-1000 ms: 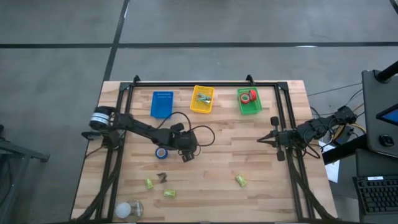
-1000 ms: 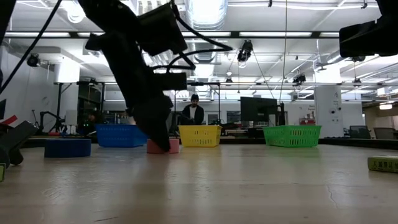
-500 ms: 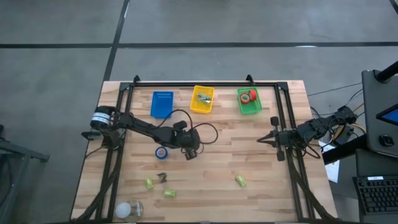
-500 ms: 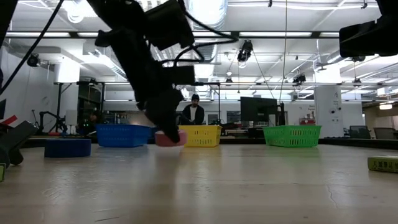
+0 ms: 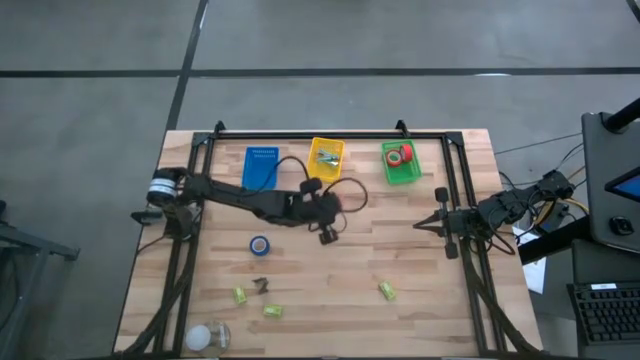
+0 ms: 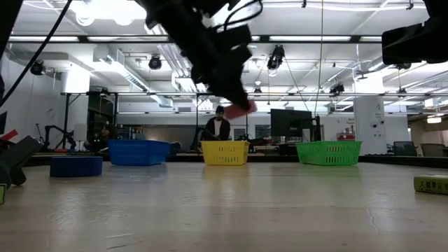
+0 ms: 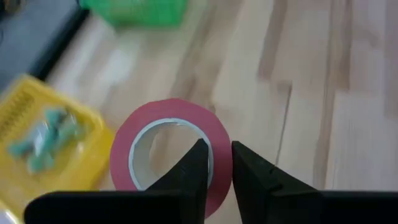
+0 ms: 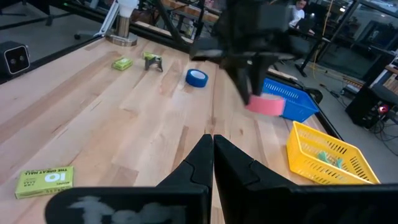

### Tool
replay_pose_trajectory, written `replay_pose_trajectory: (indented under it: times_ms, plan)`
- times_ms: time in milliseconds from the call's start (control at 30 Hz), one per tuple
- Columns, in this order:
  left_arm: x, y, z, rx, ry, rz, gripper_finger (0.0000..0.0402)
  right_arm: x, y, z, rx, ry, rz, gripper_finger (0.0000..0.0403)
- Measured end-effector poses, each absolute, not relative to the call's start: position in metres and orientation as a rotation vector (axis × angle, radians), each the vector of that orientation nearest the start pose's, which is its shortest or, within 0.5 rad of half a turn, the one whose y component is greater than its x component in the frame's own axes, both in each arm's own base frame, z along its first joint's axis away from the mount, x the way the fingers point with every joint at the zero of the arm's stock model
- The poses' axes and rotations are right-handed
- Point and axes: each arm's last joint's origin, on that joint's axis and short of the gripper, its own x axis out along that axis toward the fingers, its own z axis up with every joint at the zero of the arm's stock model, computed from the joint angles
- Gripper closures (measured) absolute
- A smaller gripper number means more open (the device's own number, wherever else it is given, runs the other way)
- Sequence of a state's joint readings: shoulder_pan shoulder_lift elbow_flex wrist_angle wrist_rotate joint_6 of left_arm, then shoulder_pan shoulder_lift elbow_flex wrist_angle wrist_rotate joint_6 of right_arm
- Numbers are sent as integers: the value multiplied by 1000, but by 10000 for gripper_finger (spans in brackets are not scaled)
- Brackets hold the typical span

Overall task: Pick and place Stapler, Stapler remover, tape
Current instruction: Put the pink tape into the green bin

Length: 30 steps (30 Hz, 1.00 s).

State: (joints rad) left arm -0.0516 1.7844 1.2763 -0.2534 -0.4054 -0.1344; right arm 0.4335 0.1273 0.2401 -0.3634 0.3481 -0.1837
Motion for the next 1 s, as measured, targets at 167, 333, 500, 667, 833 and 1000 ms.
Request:
replay_pose_trajectory:
  times_ms: [167,333,500,667,833,1000]
  plan:
    - [401,11,259,18,616,333,343,83,28,201,-278,224,106,394]
    - [409,35,285,-21,488,379,343,83,28,201,-278,223,106,394]
    - [412,58,304,-71,387,436,344,83,28,201,-278,224,106,394]
    - [419,76,309,-111,329,439,344,83,28,201,-279,224,106,394]
    - [429,83,304,-122,311,420,344,83,28,200,-279,225,106,394]
    - [432,81,298,-126,330,408,344,83,28,200,-279,225,106,394]
